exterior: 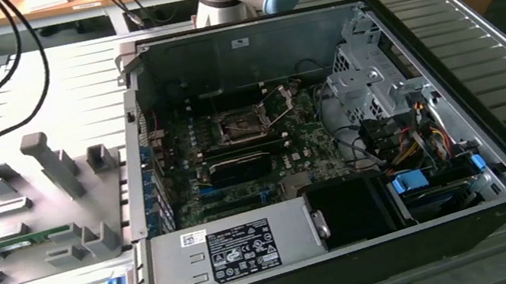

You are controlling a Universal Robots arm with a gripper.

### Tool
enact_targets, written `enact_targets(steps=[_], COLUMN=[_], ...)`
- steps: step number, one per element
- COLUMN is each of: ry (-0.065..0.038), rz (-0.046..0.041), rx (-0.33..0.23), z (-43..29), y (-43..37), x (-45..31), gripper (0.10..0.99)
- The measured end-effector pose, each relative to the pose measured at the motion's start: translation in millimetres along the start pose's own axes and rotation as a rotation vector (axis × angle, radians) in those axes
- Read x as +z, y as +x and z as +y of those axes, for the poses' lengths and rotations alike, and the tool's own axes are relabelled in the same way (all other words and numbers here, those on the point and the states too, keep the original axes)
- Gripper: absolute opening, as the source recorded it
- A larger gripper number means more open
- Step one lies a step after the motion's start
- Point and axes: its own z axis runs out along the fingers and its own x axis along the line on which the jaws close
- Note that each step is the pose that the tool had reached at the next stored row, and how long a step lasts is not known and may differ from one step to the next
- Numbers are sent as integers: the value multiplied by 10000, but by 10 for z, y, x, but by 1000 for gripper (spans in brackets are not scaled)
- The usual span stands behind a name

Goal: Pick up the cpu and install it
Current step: 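Pick up the cpu and move it towards the insertion slot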

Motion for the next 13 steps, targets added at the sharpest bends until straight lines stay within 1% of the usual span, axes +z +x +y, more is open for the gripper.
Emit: enact_targets(steps=[13], ry=[0], rz=[-1], rx=[4], z=[6], y=[2], x=[-55], gripper=[541])
